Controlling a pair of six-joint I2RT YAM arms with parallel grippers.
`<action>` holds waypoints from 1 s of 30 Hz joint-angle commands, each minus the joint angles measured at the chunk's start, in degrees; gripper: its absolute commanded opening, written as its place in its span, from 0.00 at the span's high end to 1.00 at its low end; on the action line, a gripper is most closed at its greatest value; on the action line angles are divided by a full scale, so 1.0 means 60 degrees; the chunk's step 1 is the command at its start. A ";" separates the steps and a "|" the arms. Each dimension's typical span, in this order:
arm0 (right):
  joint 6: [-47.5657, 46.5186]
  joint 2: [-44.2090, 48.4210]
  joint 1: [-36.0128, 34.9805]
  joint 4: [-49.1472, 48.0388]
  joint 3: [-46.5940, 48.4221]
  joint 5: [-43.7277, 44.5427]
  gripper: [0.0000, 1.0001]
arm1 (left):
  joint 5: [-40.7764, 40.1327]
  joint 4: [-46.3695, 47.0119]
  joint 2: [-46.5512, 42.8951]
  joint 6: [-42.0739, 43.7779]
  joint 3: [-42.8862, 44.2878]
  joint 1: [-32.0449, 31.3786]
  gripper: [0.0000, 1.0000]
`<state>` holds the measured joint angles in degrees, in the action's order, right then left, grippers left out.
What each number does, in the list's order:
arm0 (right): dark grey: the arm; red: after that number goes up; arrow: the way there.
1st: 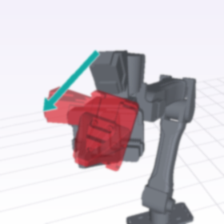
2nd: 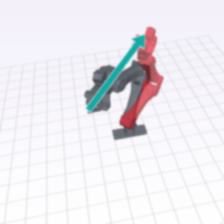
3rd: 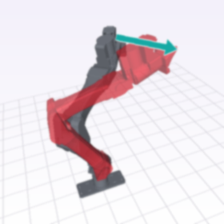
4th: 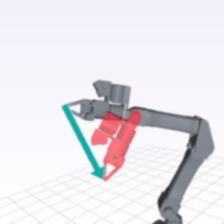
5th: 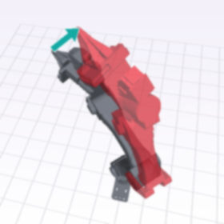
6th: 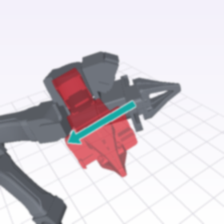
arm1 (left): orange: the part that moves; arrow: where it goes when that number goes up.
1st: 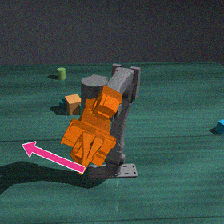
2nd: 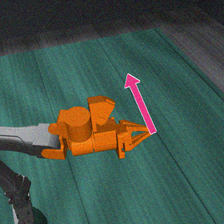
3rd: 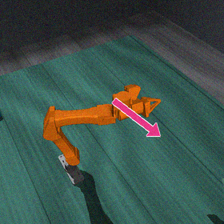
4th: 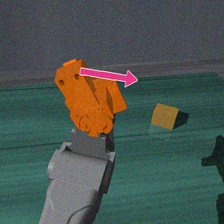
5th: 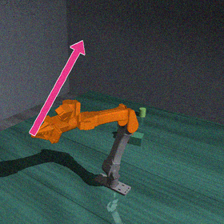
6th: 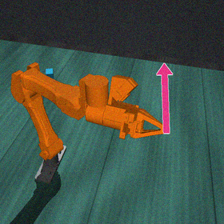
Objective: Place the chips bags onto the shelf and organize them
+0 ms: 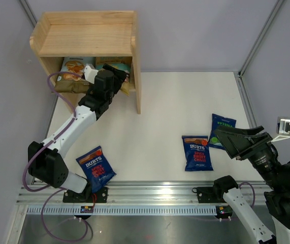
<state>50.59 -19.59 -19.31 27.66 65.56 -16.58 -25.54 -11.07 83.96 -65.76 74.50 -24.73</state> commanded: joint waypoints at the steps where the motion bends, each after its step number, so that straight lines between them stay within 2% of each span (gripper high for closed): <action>1: -0.0053 0.0029 -0.0048 -0.0362 -0.0014 -0.0093 0.08 | 0.0755 0.0058 -0.0209 0.0485 -0.0009 0.0108 0.12; 2: -0.0067 0.0028 -0.0048 -0.0391 -0.0014 -0.0093 0.08 | 0.0886 0.0116 -0.0340 0.0616 -0.0111 0.0108 0.06; 4: -0.0096 0.0043 -0.0048 -0.0362 -0.0013 -0.0093 0.07 | 0.1092 0.0263 -0.0444 0.0734 -0.0361 0.0108 0.01; 10: -0.0126 0.0101 -0.0048 -0.0362 -0.0013 -0.0093 0.07 | 0.1269 -0.0338 -0.0750 0.1350 -0.0344 0.0123 0.01; 15: -0.0097 0.0073 -0.0048 -0.0420 -0.0072 -0.0093 0.07 | 0.0697 -0.0235 -0.1585 0.1277 -0.0873 0.0152 0.01; 22: -0.0067 0.0028 -0.0048 -0.0435 -0.0058 -0.0210 0.07 | 0.0083 -0.0367 -0.1938 0.0692 -0.1122 0.0533 0.01; 30: -0.0126 -0.0001 -0.0048 -0.0450 0.0001 -0.0210 0.07 | 0.0462 -0.0585 -0.0826 0.0808 -0.0554 0.0841 0.01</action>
<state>50.57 -19.46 -19.31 27.24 65.10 -16.99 -22.68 -14.57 76.25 -61.21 68.51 -19.90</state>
